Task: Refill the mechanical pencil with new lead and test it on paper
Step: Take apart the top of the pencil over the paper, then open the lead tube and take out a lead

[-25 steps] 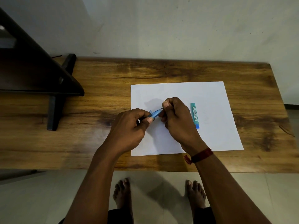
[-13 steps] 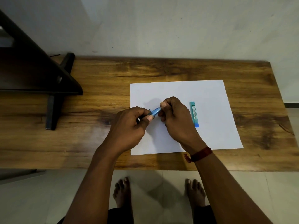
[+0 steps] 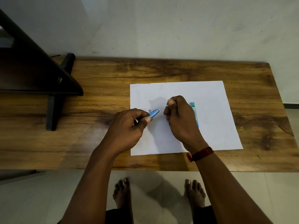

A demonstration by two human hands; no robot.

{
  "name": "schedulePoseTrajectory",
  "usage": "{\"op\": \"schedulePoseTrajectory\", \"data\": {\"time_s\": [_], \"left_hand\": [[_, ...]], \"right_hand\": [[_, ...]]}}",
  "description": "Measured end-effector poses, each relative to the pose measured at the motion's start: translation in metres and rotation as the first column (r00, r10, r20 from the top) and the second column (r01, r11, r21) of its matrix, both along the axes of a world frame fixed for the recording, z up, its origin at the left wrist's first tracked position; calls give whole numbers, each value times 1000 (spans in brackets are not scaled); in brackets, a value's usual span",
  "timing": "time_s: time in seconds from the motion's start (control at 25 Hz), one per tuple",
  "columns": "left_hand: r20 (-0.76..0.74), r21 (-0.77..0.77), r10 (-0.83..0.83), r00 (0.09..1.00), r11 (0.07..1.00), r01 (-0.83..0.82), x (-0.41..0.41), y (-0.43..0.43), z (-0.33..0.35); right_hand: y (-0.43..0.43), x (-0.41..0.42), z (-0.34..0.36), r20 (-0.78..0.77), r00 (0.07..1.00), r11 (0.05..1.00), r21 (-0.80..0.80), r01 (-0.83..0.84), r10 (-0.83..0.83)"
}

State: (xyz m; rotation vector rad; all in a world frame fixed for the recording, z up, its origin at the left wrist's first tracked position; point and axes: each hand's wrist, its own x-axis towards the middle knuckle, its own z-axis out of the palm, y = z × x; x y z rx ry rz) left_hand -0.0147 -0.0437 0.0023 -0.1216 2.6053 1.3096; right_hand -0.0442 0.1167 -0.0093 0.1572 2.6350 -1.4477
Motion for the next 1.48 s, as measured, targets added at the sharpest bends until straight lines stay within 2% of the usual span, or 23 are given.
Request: {"op": "schedulePoseTrajectory", "data": {"time_s": [0.16, 0.24, 0.44, 0.6, 0.84, 1.0, 1.12, 1.32, 1.48], "left_hand": [[-15, 6, 17, 1000, 1000, -17, -1, -3, -2], [-33, 25, 80, 996, 997, -79, -3, -6, -2], [-55, 194, 394, 917, 905, -378, -9, -16, 0], [-29, 247, 536, 844, 822, -514, -10, -20, 1], [-7, 259, 558, 830, 803, -537, -10, -21, -1], [23, 264, 491, 871, 837, -479, -12, -18, -2], [43, 254, 427, 903, 869, -424, -13, -9, -2], [36, 214, 435, 900, 876, -432, -13, -4, -2], [44, 226, 408, 912, 885, -407, -15, 3, -2]], "right_hand": [[1, 0, 3, 13, 1000, 1000, 2, -18, 18], [2, 1, 4, -7, 998, 997, 36, -62, 62], [-1, 9, -1, -116, 947, 913, 324, -249, 299], [-8, 15, -6, -128, 900, 829, 461, -317, 416], [-9, 10, -3, -97, 957, 916, 328, -230, 275], [1, 4, 4, -179, 972, 957, 270, -103, 155], [14, 3, 7, -202, 975, 971, 234, -40, 89], [16, 10, 5, -184, 973, 969, 227, -93, 136], [38, 3, 9, -291, 957, 967, 242, 81, -7]]}}
